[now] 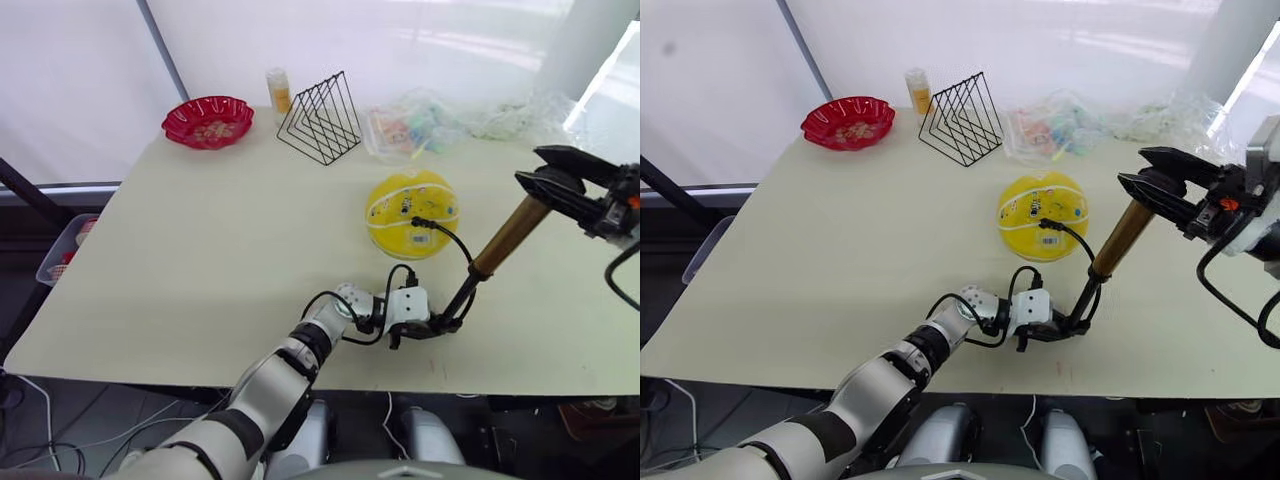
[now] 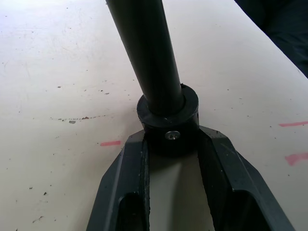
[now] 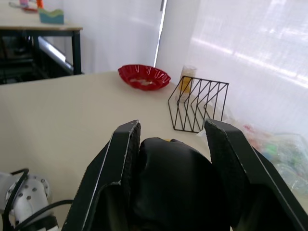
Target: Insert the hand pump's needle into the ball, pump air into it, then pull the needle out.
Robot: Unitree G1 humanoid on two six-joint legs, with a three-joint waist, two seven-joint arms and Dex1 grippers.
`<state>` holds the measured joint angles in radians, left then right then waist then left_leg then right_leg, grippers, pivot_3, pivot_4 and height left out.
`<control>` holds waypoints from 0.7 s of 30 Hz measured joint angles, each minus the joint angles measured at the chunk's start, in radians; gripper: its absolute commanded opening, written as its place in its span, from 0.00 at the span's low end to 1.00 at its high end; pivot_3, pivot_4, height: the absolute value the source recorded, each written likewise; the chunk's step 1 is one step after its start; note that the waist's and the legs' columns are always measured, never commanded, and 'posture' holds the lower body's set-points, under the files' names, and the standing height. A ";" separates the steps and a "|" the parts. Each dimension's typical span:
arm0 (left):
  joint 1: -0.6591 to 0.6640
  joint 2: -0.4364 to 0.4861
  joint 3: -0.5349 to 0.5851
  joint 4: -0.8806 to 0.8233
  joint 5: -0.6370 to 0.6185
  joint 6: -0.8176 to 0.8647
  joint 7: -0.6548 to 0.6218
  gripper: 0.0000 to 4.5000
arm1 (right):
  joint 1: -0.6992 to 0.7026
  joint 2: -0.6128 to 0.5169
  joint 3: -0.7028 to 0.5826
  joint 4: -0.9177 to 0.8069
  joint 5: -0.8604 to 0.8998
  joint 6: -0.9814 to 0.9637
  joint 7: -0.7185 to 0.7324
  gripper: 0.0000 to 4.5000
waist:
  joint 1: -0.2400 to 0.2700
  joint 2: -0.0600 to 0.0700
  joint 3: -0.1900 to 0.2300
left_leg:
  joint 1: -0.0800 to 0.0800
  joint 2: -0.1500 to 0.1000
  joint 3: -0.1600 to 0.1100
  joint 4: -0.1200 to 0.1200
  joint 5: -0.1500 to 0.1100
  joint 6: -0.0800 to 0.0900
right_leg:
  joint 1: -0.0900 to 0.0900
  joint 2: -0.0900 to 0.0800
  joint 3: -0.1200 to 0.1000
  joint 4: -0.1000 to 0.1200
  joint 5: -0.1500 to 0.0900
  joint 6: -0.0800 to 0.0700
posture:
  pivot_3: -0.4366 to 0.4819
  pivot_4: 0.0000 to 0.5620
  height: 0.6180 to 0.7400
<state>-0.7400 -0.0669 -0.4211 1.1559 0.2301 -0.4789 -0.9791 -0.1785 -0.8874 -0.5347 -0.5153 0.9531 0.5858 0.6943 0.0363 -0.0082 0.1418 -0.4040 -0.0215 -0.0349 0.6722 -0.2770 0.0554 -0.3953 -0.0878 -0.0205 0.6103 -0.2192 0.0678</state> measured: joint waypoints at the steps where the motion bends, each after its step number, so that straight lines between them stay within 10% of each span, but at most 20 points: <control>1: 0.004 0.002 0.000 0.000 0.001 0.000 0.000 0.22 | 0.057 0.065 -0.020 -0.030 -0.008 -0.031 -0.020 0.36 | 0.002 -0.003 -0.003 | 0.003 0.000 0.000 -0.001 0.000 0.000 | 0.002 0.001 0.001 0.000 0.000 0.000 | 0.48 0.27 0.97; 21: 0.028 0.036 -0.001 0.012 0.012 0.008 0.003 0.22 | 0.306 0.364 0.223 0.048 -0.230 -0.202 -0.002 0.35 | -0.022 -0.030 -0.040 | 0.024 0.010 -0.004 -0.008 -0.001 -0.001 | 0.019 0.007 -0.005 0.000 -0.007 -0.012 | 0.48 0.27 0.97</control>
<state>-0.7124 -0.0311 -0.4219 1.1676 0.2419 -0.4709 -0.9762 0.1279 -0.5232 -0.3115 -0.4670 0.7227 0.3833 0.6927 0.0143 -0.0380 0.1019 -0.3801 -0.0115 -0.0386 0.6642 -0.2781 0.0540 -0.3767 -0.0810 -0.0256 0.6101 -0.2266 0.0558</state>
